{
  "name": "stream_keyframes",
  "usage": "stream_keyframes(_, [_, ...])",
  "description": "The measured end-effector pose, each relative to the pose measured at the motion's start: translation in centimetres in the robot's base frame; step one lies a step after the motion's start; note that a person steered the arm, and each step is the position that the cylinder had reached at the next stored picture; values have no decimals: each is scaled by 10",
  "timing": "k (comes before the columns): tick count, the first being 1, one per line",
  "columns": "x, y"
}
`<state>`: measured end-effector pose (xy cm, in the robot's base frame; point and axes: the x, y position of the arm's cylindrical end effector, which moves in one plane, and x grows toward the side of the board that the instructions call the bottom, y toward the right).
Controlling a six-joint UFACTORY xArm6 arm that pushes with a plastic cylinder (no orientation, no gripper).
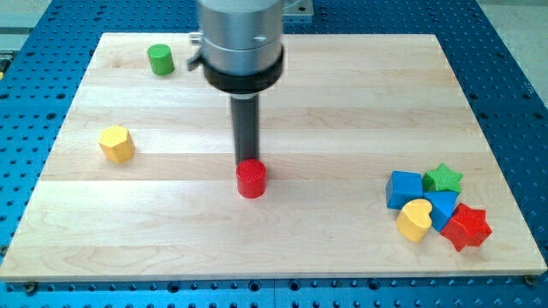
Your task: Put the red circle to the left of the yellow heart
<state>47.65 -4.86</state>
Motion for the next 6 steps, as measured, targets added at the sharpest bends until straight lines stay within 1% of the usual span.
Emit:
stream_keyframes(1, [4,-24])
stream_keyframes(2, [21,3])
stream_keyframes(3, [34,56])
stream_keyframes(4, [37,15])
stream_keyframes(5, [56,44])
stream_keyframes(6, [62,107])
